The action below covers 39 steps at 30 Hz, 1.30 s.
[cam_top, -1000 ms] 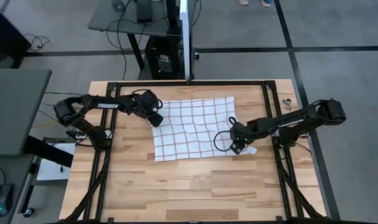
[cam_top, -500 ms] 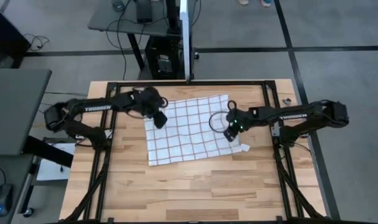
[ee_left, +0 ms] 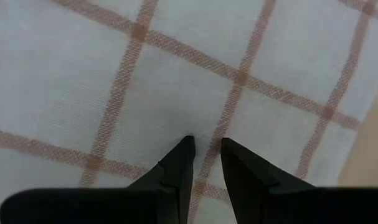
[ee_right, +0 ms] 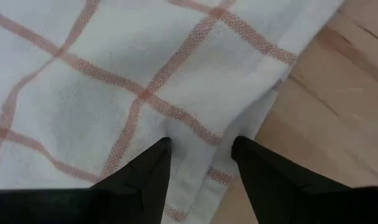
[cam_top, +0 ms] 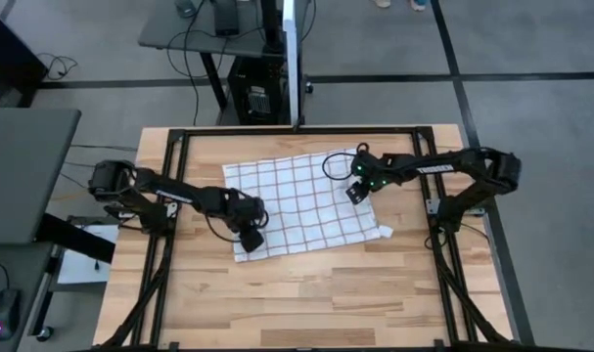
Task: Roll towel
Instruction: Fold the white towel
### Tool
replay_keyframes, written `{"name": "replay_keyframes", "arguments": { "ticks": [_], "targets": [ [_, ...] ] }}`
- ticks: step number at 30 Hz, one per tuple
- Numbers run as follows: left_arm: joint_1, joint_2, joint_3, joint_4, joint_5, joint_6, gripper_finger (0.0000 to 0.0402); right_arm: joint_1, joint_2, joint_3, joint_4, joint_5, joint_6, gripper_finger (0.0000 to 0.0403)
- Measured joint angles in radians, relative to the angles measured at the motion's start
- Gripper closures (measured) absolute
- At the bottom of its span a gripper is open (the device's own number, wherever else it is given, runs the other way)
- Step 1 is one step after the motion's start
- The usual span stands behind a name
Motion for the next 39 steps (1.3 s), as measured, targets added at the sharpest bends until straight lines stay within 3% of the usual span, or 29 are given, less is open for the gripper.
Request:
{"name": "replay_keyframes", "arguments": {
  "ticks": [5,11,20,24,28,33,37,39],
  "targets": [
    [-0.045,0.011,-0.018,0.022,-0.015,-0.063,0.0331,-0.053,-0.021,-0.002,-0.117,0.012,-0.01,0.0228],
    [-0.025,-0.001,0.019,-0.006,-0.024,-0.053,0.0331,-0.064,-0.159,-0.01,-0.124,-0.02,0.034,0.0227],
    [0.031,-0.076,0.164,-0.041,-0.034,0.069,0.0331,0.004,-0.44,-0.007,-0.099,-0.114,-0.007,0.0227],
    [0.058,-0.078,0.233,0.032,-0.036,0.139,0.0331,0.034,-0.518,-0.007,-0.032,-0.115,-0.088,0.0227],
    [0.103,-0.079,0.343,-0.013,0.041,0.256,0.0322,0.055,-0.569,0.02,-0.014,-0.118,-0.213,0.0224],
    [0.07,-0.081,0.51,-0.16,0.056,0.384,0.0283,0.194,-0.608,0.106,-0.155,-0.133,-0.337,0.0198],
    [-0.049,-0.082,0.554,-0.227,0.049,0.423,0.0244,0.379,-0.618,0.125,-0.241,-0.119,-0.335,0.0165],
    [-0.114,-0.082,0.557,-0.302,-0.011,0.42,0.0225,0.49,-0.604,0.123,-0.256,-0.081,-0.332,0.0151]
  ]
}}
